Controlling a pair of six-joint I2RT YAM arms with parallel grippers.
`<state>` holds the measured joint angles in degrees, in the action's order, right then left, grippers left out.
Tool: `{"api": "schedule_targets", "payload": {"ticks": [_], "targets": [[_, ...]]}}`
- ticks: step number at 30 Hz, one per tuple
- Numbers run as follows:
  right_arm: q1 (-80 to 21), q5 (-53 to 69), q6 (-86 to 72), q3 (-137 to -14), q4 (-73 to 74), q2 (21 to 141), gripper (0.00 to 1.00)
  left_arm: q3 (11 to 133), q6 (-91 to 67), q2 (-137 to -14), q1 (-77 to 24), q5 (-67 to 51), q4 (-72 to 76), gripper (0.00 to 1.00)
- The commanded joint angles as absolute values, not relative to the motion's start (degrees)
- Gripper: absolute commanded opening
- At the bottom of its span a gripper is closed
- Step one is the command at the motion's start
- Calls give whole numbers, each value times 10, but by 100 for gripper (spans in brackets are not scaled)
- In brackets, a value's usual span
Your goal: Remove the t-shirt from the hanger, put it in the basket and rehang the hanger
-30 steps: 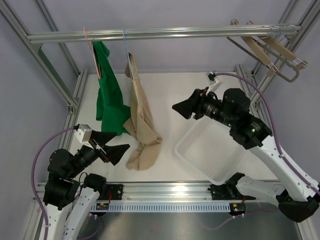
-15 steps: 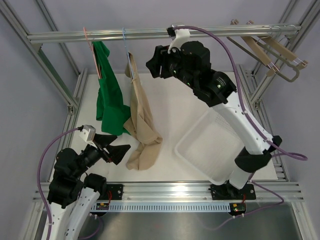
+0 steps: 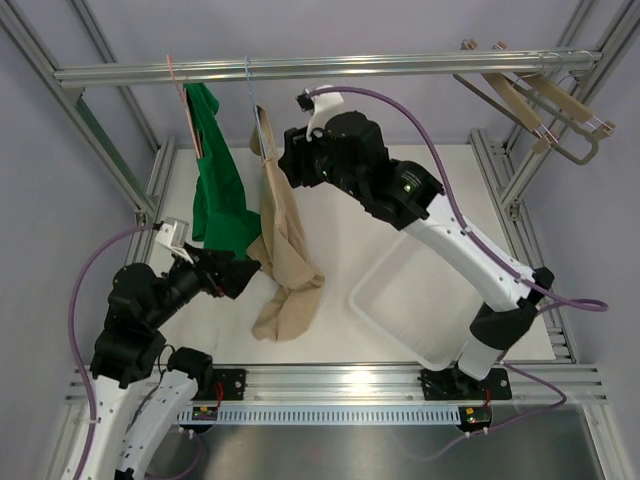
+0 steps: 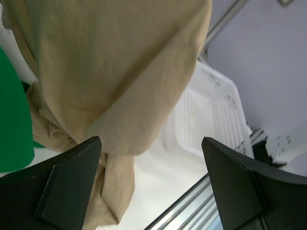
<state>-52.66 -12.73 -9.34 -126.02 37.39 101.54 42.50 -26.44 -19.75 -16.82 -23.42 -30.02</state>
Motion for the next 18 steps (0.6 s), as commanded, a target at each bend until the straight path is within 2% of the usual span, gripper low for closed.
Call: {"api": "schedule_targets", "payload": {"ticks": [1, 9, 13, 18], "targets": [[-544, -133, -89, -1161, 302, 905, 55, 544, -316, -276, -169, -194, -205, 89], [-547, -117, -117, -893, 243, 706, 54, 726, -338, -472, -174, -72, -190, 73], [-548, -91, -123, -844, 245, 661, 54, 816, -317, -617, -185, -34, -186, 63], [-548, -73, -127, -803, 246, 621, 54, 907, -302, -723, -199, -2, -186, 59]]}}
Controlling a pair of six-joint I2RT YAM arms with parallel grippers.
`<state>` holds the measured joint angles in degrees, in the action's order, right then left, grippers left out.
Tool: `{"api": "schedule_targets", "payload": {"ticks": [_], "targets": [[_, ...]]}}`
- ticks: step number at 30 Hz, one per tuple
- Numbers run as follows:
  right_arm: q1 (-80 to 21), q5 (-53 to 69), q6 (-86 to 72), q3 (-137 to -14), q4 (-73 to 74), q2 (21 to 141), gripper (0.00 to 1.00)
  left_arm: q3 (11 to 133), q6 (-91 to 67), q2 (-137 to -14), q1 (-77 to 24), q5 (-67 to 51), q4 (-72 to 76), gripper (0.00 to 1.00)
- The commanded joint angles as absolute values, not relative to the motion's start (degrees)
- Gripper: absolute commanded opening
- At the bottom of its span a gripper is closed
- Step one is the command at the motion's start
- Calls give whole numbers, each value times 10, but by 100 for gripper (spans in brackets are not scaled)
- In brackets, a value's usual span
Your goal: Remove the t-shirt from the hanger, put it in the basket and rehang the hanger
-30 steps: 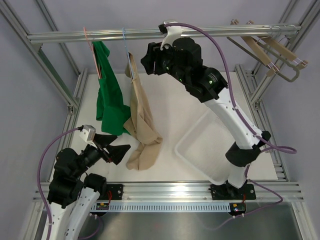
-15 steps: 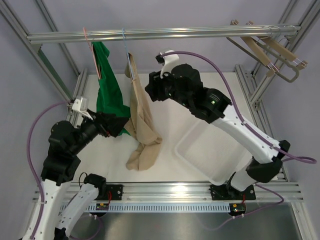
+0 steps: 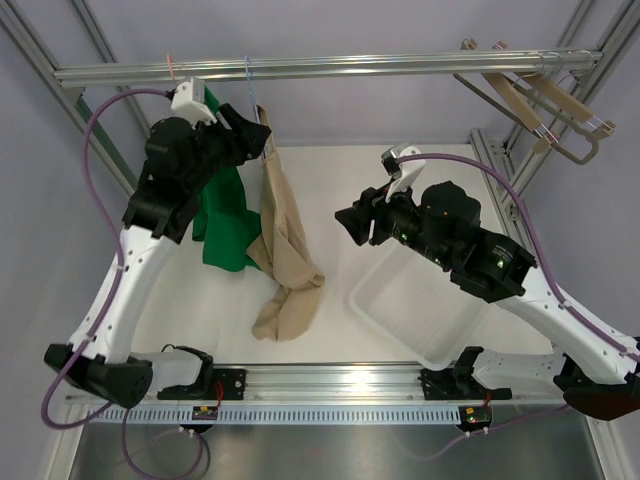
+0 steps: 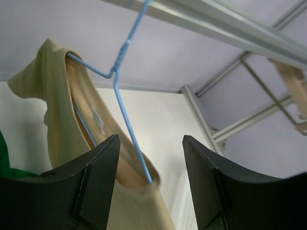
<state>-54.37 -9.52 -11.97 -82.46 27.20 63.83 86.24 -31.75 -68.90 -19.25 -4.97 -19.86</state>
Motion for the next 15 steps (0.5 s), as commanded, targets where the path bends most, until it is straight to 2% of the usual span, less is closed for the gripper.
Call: {"api": "schedule_targets", "payload": {"ticks": [1, 4, 7, 11, 12, 13, 15], "targets": [[-548, -69, -133, -798, 244, 616, 54, 918, -298, -737, -200, 10, -188, 59], [-550, -60, -139, -781, 240, 603, 54, 949, -283, -778, -201, 49, -188, 56], [-550, -61, -142, -769, 238, 594, 54, 964, -280, -806, -202, 60, -187, 48], [-552, -56, -151, -755, 231, 590, 54, 971, -286, -823, -206, 59, -188, 19], [-552, -50, -153, -752, 228, 592, 53, 972, -280, -823, -208, 61, -187, 4], [-551, -47, -156, -751, 226, 596, 53, 972, -276, -821, -215, 66, -187, 0], [-555, -41, -156, -753, 224, 612, 53, 975, -259, -811, -223, 81, -188, 0]]}}
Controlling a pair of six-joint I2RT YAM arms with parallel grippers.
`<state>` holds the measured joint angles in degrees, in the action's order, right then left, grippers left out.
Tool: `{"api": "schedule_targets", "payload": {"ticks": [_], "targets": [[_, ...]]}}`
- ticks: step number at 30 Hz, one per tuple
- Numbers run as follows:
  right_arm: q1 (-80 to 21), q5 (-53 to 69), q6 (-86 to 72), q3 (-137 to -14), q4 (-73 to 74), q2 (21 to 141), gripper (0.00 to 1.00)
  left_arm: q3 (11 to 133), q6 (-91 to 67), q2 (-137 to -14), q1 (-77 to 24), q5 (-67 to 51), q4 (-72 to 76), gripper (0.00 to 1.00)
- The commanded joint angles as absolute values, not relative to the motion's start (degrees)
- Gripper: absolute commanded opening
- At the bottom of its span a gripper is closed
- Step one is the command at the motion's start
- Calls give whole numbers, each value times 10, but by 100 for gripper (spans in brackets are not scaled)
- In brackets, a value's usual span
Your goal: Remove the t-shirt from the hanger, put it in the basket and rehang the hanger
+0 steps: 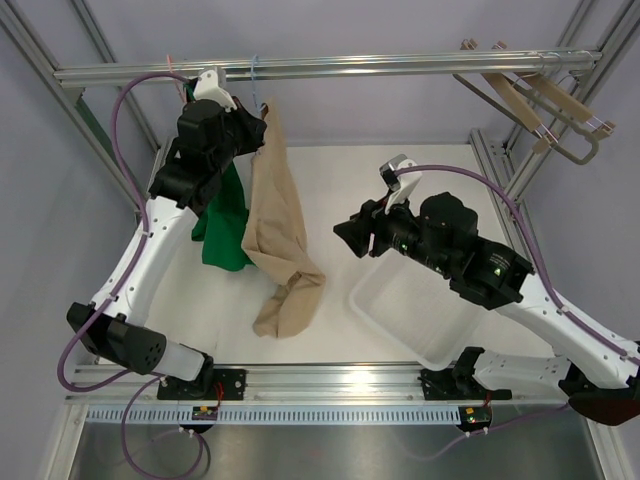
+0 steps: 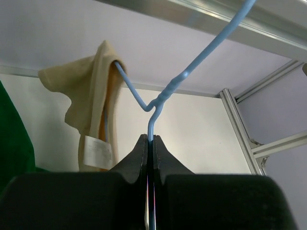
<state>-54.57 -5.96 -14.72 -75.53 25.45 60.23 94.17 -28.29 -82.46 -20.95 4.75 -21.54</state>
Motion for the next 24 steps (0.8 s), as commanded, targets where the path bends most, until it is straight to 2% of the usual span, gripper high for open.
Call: {"api": "schedule_targets", "payload": {"ticks": [1, 6, 12, 17, 24], "targets": [[-557, -40, -156, -756, 224, 618, 53, 977, -253, -808, -229, 83, -188, 0], [-581, -40, -156, -763, 197, 654, 54, 1008, -231, -801, -232, 75, -187, 0], [-621, -40, -161, -759, 147, 672, 66, 1005, -240, -775, -233, 38, -132, 0], [-676, -77, -154, -764, 94, 707, 87, 898, -295, -688, -232, 38, -70, 0], [-749, -150, -139, -805, 88, 786, 91, 780, -350, -581, -243, 67, -4, 0]]}}
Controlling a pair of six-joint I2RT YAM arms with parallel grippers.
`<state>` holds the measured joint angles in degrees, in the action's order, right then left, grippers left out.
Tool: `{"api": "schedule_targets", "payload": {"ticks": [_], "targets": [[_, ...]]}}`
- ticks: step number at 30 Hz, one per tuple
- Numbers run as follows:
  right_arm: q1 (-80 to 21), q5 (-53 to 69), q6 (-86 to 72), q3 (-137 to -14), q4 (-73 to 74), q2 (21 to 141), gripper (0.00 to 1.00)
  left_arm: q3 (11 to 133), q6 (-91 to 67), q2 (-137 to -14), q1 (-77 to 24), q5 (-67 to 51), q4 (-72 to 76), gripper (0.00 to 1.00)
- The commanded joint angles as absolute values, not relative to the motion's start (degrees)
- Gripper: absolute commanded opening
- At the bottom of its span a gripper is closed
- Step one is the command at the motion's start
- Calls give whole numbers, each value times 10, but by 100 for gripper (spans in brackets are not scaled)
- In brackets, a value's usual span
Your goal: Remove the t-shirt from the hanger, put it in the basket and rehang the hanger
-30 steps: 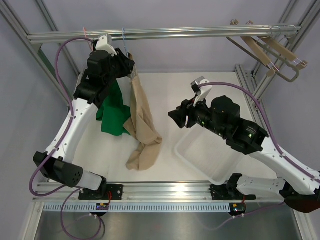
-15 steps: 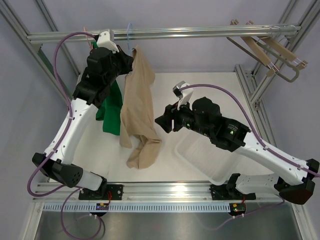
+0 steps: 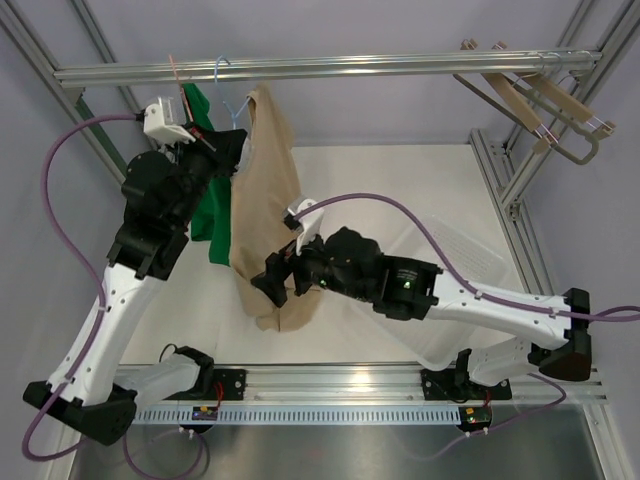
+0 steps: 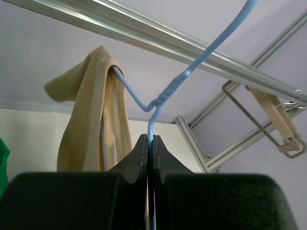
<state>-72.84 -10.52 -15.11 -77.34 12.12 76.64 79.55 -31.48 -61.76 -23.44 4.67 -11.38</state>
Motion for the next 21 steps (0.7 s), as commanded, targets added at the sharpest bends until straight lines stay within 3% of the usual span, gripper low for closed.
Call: {"api": "schedule_targets", "payload": {"ticks": [1, 9, 12, 13, 17, 21], "targets": [[-757, -156, -139, -809, 86, 800, 91, 773, -352, -574, -247, 73, -3, 0], [-819, -193, -139, -856, 67, 853, 92, 704, -378, -518, -280, 118, 47, 0], [-821, -228, -137, -851, 37, 864, 88, 687, -392, -501, -286, 115, 47, 0], [-821, -255, -140, -850, 32, 868, 78, 684, -395, -492, -287, 115, 47, 0], [-829, -269, -156, -850, 52, 863, 10, 684, -381, -477, -287, 121, 44, 0], [-877, -211, -170, -848, 126, 839, 0, 724, -362, -488, -288, 123, 40, 0]]}}
